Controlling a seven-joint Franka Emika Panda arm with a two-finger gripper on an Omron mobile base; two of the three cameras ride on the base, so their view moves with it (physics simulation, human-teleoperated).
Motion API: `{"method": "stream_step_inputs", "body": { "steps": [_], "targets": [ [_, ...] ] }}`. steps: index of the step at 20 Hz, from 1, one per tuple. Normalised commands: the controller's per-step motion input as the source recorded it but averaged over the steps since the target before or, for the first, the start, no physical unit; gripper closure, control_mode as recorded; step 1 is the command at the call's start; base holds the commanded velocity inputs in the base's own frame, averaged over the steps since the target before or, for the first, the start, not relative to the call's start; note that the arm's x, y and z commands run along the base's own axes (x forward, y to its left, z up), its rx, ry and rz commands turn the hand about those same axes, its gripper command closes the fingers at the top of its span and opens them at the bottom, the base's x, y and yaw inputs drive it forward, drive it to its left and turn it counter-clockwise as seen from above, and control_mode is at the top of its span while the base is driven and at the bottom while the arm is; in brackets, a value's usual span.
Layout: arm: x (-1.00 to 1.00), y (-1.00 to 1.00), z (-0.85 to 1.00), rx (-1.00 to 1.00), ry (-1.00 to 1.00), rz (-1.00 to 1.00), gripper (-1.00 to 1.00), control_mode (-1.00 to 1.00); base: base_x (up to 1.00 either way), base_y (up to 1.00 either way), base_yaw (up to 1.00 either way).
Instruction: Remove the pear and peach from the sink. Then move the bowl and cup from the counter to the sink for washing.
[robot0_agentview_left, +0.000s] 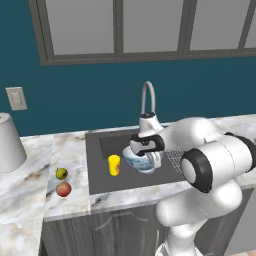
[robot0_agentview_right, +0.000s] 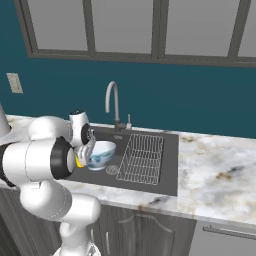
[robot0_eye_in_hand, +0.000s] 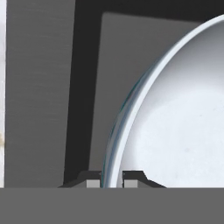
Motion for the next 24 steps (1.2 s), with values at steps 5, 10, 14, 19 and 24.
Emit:
{"method": "stream_step_inputs", "body": {
  "steps": [5, 10, 14, 19, 24],
  "targets": [
    [0.09, 0.0, -0.11, 0.0, -0.01, 0.0, 1.0, -1.0, 0.0, 0.0, 0.0],
    [0.11, 0.0, -0.09, 0.0, -0.01, 0.0, 1.0, -1.0, 0.0, 0.0, 0.0],
    [0.15, 0.0, -0.05, 0.0, 0.0, 0.0, 1.0, -1.0, 0.0, 0.0, 0.0],
    [0.12, 0.0, -0.07, 0.0, 0.0, 0.0, 1.0, -1.0, 0.0, 0.0, 0.0],
    [0.1, 0.0, -0.11, 0.0, -0.01, 0.0, 1.0, -1.0, 0.0, 0.0, 0.0]
  ]
}}
